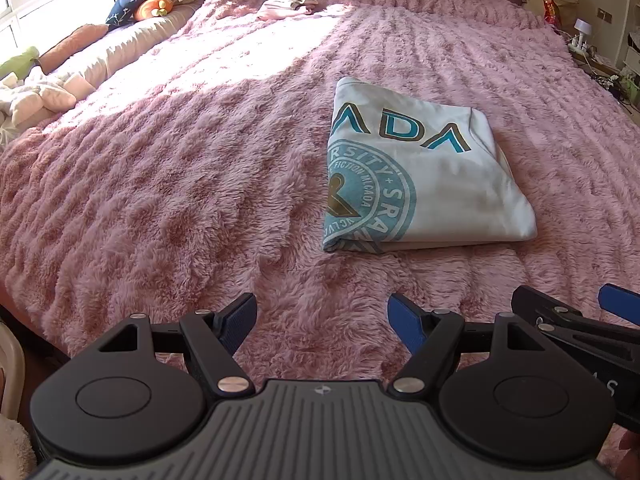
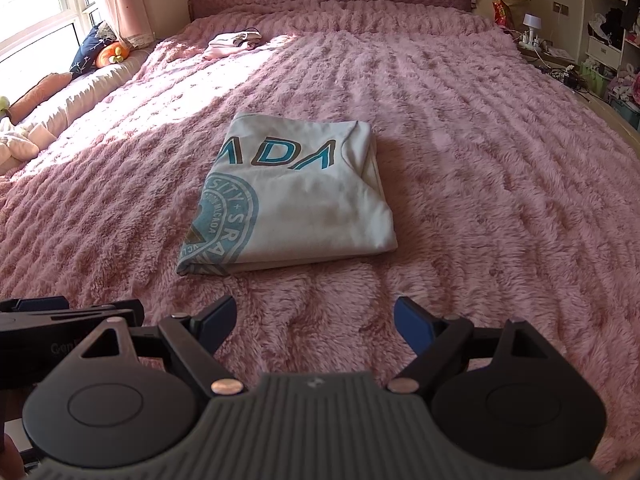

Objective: Fold small clothes

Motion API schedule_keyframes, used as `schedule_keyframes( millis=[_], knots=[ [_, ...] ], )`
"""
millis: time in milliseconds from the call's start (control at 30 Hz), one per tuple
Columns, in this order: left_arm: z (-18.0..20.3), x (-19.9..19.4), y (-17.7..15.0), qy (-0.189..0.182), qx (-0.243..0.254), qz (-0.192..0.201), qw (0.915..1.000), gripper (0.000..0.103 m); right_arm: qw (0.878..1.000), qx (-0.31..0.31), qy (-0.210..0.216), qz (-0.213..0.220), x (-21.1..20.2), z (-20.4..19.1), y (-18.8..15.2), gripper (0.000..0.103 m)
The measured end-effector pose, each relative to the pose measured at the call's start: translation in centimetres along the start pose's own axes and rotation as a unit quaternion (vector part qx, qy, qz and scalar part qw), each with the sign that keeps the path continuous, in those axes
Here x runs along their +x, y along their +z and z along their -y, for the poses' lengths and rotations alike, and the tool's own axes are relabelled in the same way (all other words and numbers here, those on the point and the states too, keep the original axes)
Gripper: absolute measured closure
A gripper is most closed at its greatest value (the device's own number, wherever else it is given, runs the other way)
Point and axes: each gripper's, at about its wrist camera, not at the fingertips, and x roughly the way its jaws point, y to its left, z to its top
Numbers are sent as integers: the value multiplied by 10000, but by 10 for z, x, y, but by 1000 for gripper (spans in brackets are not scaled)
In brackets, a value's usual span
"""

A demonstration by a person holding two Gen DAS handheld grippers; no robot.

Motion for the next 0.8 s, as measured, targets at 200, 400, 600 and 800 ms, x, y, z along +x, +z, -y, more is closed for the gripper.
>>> schedule_keyframes(
  millis=[200,400,600,800],
  knots=[
    [1,2,-1,60,36,5,10000,16,10000,-68,-24,-25,2,-1,0,21],
    [1,4,-2,43,21,10,10000,16,10000,-39,-15,-30,3,-1,1,21],
    [-1,5,-2,-45,-86,63,9999,18,10000,29,31,-43,4,2,2,21],
    [2,8,-2,39,-103,-125,9999,17,10000,-35,35,-68,6,2,2,21]
  ],
)
